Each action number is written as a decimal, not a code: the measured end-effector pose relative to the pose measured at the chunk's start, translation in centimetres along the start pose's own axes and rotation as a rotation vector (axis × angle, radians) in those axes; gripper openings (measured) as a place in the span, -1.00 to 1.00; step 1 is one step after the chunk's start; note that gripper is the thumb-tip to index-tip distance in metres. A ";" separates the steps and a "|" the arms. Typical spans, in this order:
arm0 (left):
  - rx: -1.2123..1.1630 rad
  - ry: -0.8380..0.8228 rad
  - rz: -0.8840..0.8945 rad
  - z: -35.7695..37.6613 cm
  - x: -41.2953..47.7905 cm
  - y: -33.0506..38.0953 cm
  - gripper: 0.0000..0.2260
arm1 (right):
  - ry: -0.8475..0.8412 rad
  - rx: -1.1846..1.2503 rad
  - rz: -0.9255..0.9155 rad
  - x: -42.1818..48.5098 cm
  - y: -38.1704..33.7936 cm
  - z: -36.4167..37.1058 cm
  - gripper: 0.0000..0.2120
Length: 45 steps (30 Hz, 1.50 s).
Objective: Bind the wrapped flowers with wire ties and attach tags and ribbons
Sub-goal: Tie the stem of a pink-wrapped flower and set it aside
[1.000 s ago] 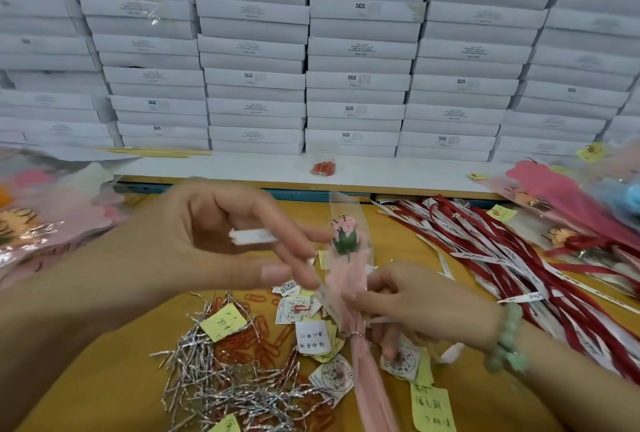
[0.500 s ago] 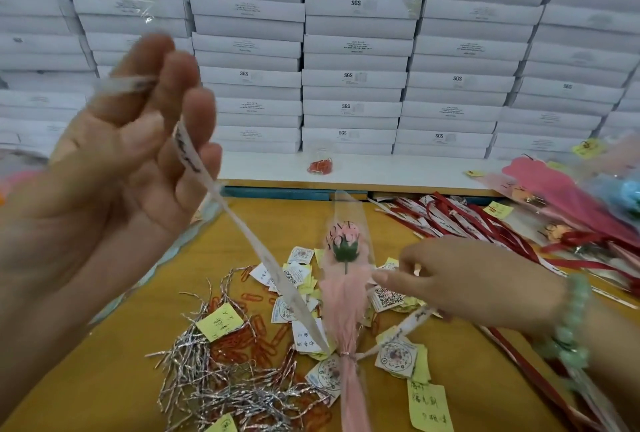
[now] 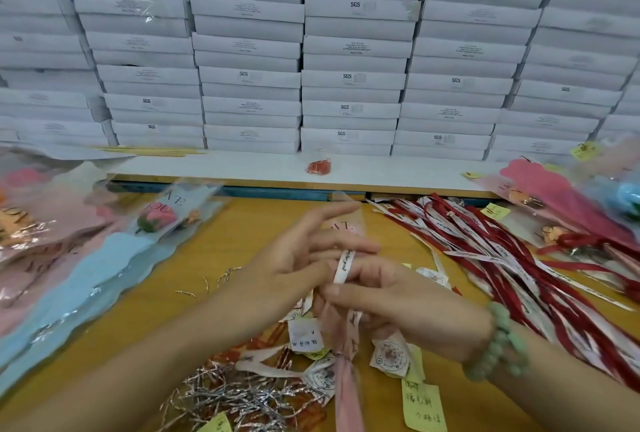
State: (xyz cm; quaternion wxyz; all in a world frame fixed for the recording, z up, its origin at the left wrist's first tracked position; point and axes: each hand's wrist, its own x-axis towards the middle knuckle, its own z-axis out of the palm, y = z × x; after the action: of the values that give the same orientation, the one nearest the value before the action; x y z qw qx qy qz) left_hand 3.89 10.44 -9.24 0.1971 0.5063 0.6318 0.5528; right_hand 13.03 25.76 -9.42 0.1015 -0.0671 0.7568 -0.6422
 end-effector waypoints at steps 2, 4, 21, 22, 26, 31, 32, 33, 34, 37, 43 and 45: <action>0.023 0.061 0.007 0.1 -0.1 -1.3 -0.58 | 0.089 0.056 0.003 0.2 0.4 -0.5 -0.80; 0.067 0.123 0.003 -0.2 -0.4 -2.8 -0.60 | 0.189 0.070 0.015 0.4 0.8 -1.0 -0.77; -0.156 0.192 -0.119 0.1 -1.0 -6.0 -0.88 | 0.501 0.120 0.012 0.7 1.2 -3.1 -0.71; -0.121 0.188 -0.126 0.1 -1.0 -6.0 -0.86 | 0.459 0.124 -0.030 0.7 1.2 -2.9 -0.70; -0.153 0.145 -0.129 0.4 -1.2 -5.8 -0.70 | 0.291 -0.046 -0.158 1.0 1.2 -2.3 -0.55; -0.127 0.099 -0.102 0.4 -1.2 -5.5 -0.92 | 0.250 -0.286 -0.259 0.6 0.9 -1.5 -0.44; -0.116 0.098 -0.110 0.4 -1.2 -5.6 -0.90 | 0.257 -0.308 -0.287 0.4 0.9 -1.5 -0.44; -0.113 0.097 -0.119 0.4 -1.2 -5.7 -0.89 | 0.275 -0.333 -0.313 0.2 1.0 -1.5 -0.44; -0.113 0.091 -0.123 0.3 -1.2 -5.8 -0.88 | 0.307 -0.360 -0.326 0.1 1.1 -1.6 -0.44; -0.124 0.040 -0.112 0.3 -1.3 -5.7 -0.86 | 0.481 -0.415 -0.301 0.4 1.3 -2.0 -0.47; -0.165 0.096 -0.106 0.3 -1.2 -5.7 -0.86 | 0.383 -0.651 -0.183 0.8 2.4 -2.6 -0.87; -0.211 0.093 -0.106 0.3 -1.2 -5.7 -0.95 | 0.335 -0.656 -0.189 0.9 2.5 -2.6 -0.88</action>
State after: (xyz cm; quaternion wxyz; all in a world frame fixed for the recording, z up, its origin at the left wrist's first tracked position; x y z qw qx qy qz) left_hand 2.21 10.29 -14.79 0.2490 0.4223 0.6045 0.6279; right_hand 11.64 28.49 -11.49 -0.1103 -0.0597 0.9189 -0.3741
